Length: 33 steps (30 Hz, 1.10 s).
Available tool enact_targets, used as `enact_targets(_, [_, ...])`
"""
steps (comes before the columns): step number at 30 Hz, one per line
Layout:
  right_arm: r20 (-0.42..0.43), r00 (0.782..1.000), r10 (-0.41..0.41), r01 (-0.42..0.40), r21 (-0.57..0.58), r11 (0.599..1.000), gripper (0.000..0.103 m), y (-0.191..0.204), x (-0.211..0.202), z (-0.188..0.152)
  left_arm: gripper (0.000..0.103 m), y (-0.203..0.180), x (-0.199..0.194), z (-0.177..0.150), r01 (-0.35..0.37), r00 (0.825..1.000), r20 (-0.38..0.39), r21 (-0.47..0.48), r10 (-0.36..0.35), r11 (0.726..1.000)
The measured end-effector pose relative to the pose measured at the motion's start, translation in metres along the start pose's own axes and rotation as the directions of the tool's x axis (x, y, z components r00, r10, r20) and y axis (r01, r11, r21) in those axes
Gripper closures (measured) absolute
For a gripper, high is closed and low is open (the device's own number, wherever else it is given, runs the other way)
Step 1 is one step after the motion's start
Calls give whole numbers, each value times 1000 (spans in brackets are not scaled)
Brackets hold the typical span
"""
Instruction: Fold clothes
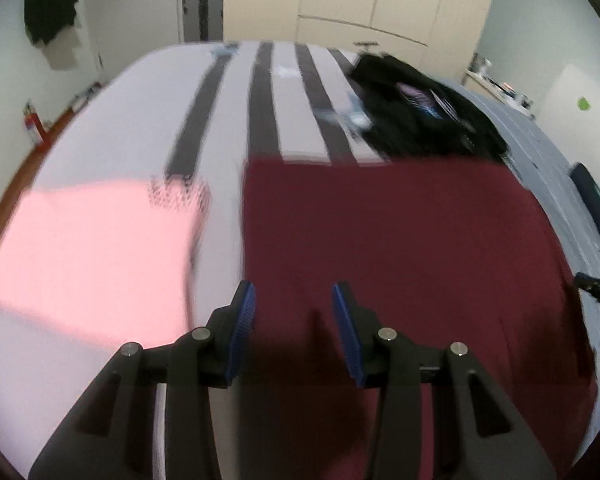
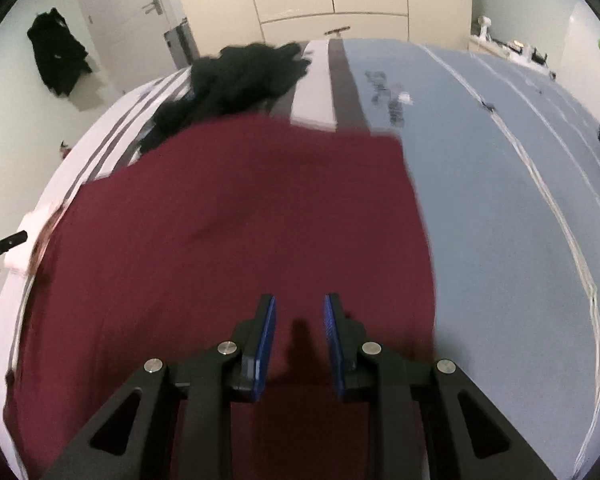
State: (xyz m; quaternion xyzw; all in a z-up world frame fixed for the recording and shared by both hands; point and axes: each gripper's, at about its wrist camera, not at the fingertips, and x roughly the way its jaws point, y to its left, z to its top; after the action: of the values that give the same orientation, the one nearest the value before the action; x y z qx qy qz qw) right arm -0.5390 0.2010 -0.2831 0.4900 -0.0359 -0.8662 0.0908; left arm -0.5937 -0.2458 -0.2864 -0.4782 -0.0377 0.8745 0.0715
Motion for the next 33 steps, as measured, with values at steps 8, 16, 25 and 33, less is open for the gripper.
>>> enact_targets(8, [-80, 995, -66, 71, 55, 996, 82, 1, -44, -109, 65, 4, -12, -91, -57, 992, -116, 1, 57, 998])
enact_targets(16, [-129, 981, -143, 161, 139, 977, 81, -24, -69, -163, 65, 49, -30, -113, -228, 965, -146, -66, 217, 971])
enact_targets(25, [-77, 978, -191, 201, 157, 967, 79, -5, -82, -163, 64, 29, -29, -96, -13, 997, -71, -63, 8, 998])
enact_targets(33, [-45, 974, -222, 227, 212, 951, 79, -15, -81, -148, 99, 20, 8, -89, 12, 996, -88, -8, -13, 1000])
